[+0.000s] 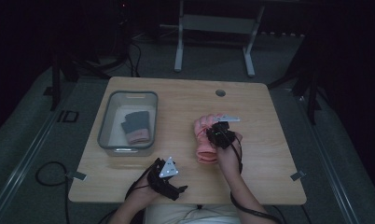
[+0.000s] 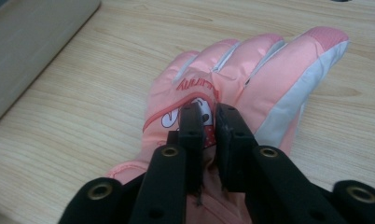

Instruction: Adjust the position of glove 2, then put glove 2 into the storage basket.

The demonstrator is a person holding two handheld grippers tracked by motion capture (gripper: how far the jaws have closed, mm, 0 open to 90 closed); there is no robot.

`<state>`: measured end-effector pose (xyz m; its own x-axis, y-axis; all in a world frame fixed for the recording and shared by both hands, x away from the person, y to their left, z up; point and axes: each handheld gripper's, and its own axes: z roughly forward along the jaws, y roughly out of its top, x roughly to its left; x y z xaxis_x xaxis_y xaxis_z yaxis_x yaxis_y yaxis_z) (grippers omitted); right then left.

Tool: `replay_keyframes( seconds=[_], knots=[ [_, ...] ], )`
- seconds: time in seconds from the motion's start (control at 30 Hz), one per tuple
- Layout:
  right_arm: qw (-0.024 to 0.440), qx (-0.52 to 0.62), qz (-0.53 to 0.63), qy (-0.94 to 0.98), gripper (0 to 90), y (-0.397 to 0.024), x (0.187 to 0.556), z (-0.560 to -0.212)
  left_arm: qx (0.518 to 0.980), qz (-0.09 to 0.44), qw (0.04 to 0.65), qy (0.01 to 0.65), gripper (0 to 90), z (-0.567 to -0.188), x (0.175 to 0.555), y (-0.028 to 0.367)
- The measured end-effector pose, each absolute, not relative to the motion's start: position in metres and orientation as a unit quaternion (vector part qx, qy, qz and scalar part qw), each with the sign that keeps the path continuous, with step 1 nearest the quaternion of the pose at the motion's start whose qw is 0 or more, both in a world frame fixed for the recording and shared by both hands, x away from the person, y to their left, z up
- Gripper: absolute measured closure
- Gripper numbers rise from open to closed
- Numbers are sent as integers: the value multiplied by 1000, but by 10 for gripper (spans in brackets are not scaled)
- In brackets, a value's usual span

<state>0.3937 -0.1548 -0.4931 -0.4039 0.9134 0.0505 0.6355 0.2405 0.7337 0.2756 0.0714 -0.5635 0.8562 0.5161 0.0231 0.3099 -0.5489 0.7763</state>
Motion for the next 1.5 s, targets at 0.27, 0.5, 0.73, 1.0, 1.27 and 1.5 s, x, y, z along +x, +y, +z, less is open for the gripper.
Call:
replay_keyframes(
  seconds=[0.27,0.5,0.73,1.0,1.27,1.5],
  knots=[
    [210,480,388,759,693,-167,384,-470,862,113,429,246,22,-560,277,72],
    [218,443,397,774,621,-174,386,-456,837,136,466,253,41,-541,276,69],
    [203,435,387,787,583,-169,396,-455,821,133,470,294,59,-509,293,62],
    [195,445,365,794,554,-179,396,-478,823,175,444,308,142,-473,327,47],
    [127,459,349,807,443,-208,409,-503,816,109,426,374,148,-482,388,29],
    [58,474,360,802,415,-219,421,-523,808,41,388,442,182,-521,429,17]
  ],
)
